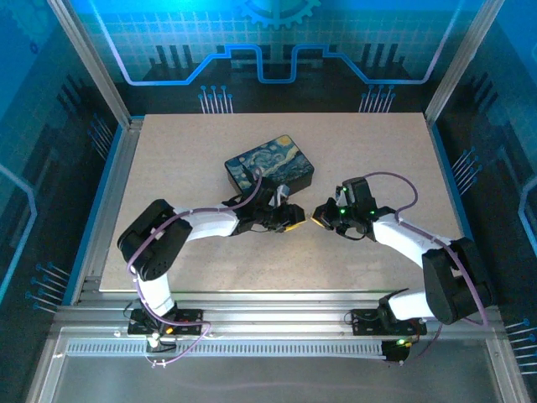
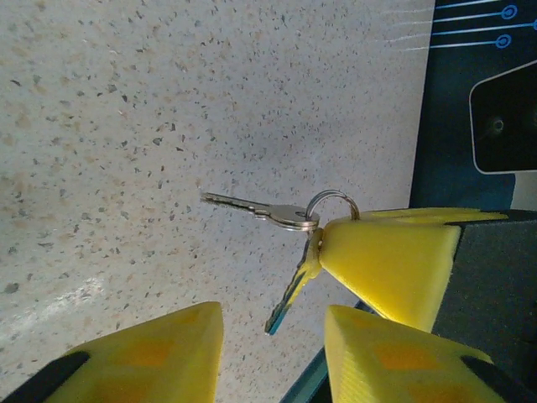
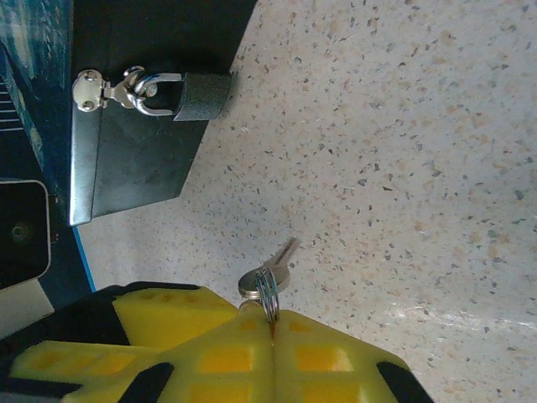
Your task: Unlock the padlock with the key
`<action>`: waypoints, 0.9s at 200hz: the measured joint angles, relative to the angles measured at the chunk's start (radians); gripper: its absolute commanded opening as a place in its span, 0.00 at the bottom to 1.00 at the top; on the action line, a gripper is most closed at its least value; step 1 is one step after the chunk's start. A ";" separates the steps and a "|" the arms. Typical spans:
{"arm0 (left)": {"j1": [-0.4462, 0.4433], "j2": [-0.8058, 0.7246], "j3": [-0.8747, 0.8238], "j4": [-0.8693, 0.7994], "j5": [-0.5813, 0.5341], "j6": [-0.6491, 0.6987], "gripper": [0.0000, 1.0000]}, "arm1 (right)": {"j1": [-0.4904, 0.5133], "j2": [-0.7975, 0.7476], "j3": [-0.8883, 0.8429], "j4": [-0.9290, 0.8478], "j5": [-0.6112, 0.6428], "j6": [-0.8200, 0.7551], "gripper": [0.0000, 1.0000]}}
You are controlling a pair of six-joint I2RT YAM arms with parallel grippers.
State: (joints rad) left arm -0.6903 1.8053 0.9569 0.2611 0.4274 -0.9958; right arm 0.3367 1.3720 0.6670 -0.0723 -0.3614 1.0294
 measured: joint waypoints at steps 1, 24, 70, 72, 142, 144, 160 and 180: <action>0.000 0.000 0.000 0.001 0.001 0.000 0.35 | 0.000 0.000 0.000 0.000 0.000 0.000 0.00; 0.000 0.014 0.003 0.013 0.009 -0.001 0.31 | 0.000 0.002 0.000 0.007 -0.011 0.003 0.00; 0.000 0.021 0.003 0.015 0.012 0.002 0.33 | 0.005 0.010 0.000 0.006 -0.014 0.002 0.00; 0.000 0.021 0.003 0.015 0.012 0.003 0.33 | 0.005 0.010 0.000 0.006 -0.014 0.002 0.00; 0.026 0.021 0.003 0.056 0.017 0.007 0.35 | 0.018 0.013 0.001 0.003 -0.014 -0.014 0.00; 0.027 0.021 0.003 0.058 0.017 0.007 0.35 | 0.019 0.013 0.001 0.002 -0.014 -0.016 0.00; 0.031 0.021 0.003 0.064 0.019 0.008 0.39 | 0.025 0.014 0.001 0.001 -0.013 -0.019 0.00; 0.034 0.021 0.002 0.066 0.019 0.011 0.45 | 0.025 0.014 0.004 -0.008 -0.013 -0.031 0.00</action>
State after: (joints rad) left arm -0.6559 1.8263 0.9588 0.3271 0.4461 -0.9844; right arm 0.3618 1.3861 0.6708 -0.0803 -0.3748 0.9985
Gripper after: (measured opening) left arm 0.426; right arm 0.065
